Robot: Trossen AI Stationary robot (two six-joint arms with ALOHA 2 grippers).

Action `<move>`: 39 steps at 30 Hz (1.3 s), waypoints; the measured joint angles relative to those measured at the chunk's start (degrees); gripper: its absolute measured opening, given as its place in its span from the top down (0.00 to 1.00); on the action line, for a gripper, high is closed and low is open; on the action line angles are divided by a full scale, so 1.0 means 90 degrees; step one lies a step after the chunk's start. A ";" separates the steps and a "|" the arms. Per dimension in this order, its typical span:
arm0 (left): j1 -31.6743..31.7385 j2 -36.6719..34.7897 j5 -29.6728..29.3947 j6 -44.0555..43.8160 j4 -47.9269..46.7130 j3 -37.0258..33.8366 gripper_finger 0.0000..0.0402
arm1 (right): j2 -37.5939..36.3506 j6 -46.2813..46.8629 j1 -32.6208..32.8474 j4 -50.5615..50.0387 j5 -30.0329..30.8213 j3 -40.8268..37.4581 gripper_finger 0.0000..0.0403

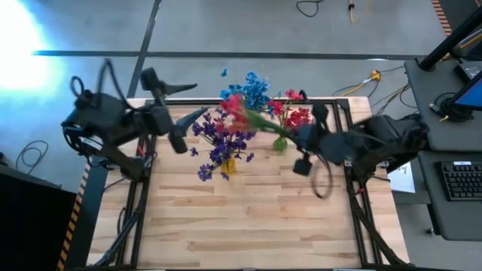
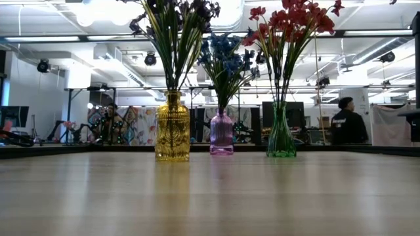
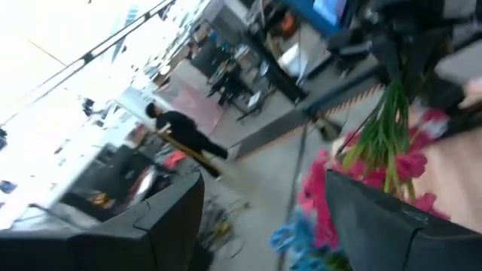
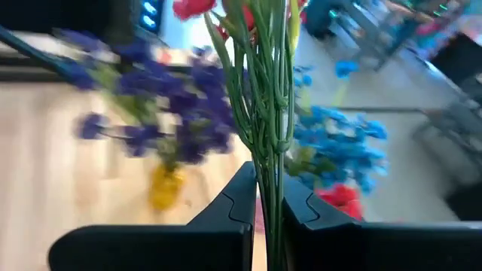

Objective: Sort flowers into vase by color
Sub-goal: Put the pink flowers into the green vase

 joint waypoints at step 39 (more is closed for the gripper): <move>-0.1268 -0.0113 0.1753 -0.1299 0.7034 -0.5616 0.36 | -0.1385 -0.5071 0.2052 1.3334 -0.0287 -0.7161 0.97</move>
